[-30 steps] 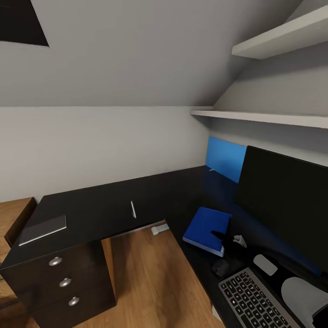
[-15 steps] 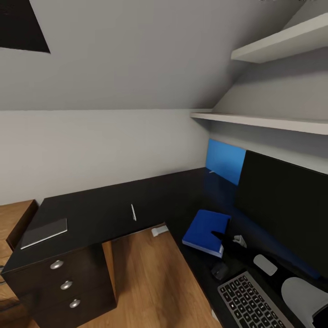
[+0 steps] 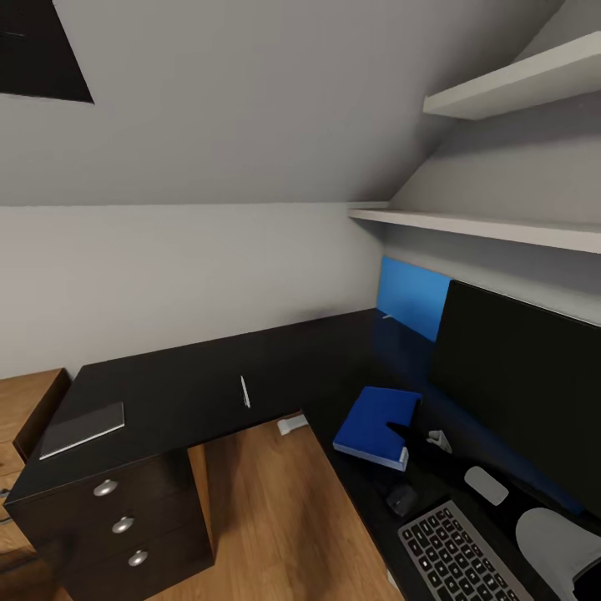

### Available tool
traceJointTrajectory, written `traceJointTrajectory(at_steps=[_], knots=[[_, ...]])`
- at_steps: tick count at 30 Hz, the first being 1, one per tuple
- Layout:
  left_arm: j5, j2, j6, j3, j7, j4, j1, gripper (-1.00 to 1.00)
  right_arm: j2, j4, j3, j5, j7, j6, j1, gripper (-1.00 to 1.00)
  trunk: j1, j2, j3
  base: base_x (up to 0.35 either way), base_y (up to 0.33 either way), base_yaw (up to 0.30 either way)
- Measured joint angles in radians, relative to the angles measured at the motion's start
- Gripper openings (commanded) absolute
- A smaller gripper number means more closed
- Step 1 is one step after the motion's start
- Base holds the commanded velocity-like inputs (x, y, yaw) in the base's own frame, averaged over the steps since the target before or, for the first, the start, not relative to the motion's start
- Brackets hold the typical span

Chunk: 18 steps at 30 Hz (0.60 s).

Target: In the bedroom, organize the workspace by keeping the computer under the desk, ensuring the monitor is on the desk, placing the keyboard on the desk next to the monitor, placing the mouse on the desk next to the keyboard, moving the folder from the swivel chair onto the desk next to the mouse, stacking the notebook on top of the folder with the pen on top of the notebook, and positioning the swivel chair next to the desk.

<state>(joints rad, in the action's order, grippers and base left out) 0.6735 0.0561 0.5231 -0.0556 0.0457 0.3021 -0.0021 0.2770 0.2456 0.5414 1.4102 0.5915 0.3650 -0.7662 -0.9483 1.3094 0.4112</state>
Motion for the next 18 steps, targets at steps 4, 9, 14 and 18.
traceJointTrajectory(at_steps=[4, 9, 14, 18], knots=[[0.000, 0.000, 0.000, 0.000, 0.000, 0.000, 0.000, 1.00, 0.000, 0.000, 0.000, 0.000, 0.000, 0.000, 0.000, 1.00, 0.000, 0.000, 0.000, 0.000, 0.000, 0.000], [0.000, 0.000, 0.000, 0.000, -0.001, 0.000, 0.000, 1.00, 0.000, 0.000, 0.000, 0.000, -0.001, 0.000, 0.000, 1.00, 0.000, 0.000, 0.000, 0.000, 0.000, 0.000], [0.000, 0.000, 0.000, 0.000, -0.001, 0.000, 0.000, 1.00, 0.000, 0.000, 0.000, 0.000, -0.001, 0.002, 0.000, 1.00, 0.000, 0.000, 0.000, 0.000, 0.000, 0.000], [0.000, 0.000, 0.000, 0.000, -0.001, 0.000, 0.000, 1.00, 0.001, 0.000, 0.000, 0.000, -0.001, 0.004, 0.000, 1.00, 0.000, 0.000, 0.000, 0.000, 0.000, 0.000]])
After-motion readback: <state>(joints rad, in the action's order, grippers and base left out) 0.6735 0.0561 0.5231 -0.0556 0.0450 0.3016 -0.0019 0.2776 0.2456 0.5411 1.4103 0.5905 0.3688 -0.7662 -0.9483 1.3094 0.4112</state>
